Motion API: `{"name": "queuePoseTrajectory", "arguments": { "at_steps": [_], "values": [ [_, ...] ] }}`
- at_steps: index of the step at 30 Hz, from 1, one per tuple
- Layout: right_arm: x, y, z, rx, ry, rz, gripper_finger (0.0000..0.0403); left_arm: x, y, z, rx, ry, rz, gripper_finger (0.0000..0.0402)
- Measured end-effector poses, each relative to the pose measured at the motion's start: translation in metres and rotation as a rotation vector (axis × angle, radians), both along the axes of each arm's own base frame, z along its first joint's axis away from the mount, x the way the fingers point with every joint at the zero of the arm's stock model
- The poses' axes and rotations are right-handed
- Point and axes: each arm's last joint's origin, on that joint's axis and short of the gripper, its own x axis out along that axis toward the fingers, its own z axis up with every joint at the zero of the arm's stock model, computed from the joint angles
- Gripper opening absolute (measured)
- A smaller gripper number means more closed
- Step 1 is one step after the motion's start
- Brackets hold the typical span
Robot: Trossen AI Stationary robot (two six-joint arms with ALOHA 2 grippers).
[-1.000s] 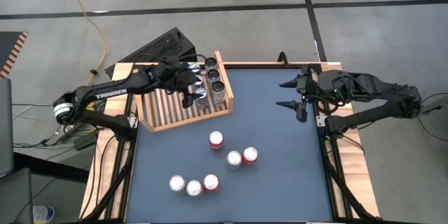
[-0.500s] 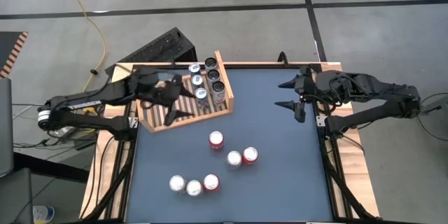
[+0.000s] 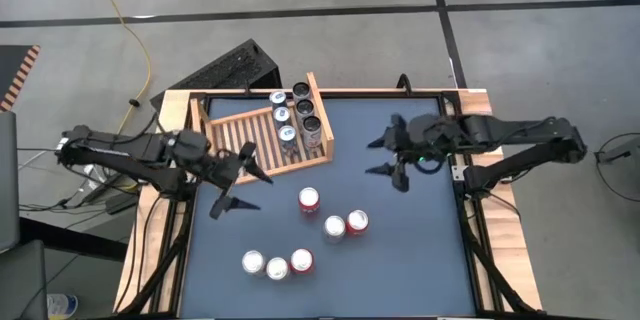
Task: Place canned beverage on shelf
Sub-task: Put the right silver soda can on the shelf
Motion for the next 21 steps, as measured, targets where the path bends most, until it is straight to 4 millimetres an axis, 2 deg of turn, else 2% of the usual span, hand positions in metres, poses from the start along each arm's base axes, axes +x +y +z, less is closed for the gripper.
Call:
{"name": "queuePoseTrajectory", "arguments": {
  "at_steps": [7,11,15,21],
  "values": [
    [0.031,0.032,-0.013,-0.073,-0.031,0.170,0.0286,-0.004,-0.026,0.008,0.091,-0.109,0.111,0.0316],
    [0.033,0.043,-0.006,-0.125,-0.088,0.241,0.0286,-0.021,-0.025,0.039,0.104,-0.169,0.164,0.0316],
    [0.022,0.041,0.014,-0.124,-0.158,0.238,0.0286,-0.044,-0.016,0.068,0.058,-0.177,0.184,0.0316],
    [-0.012,0.033,0.041,-0.141,-0.279,0.236,0.0286,-0.068,-0.003,0.082,0.079,-0.174,0.286,0.0316]
  ]
}}
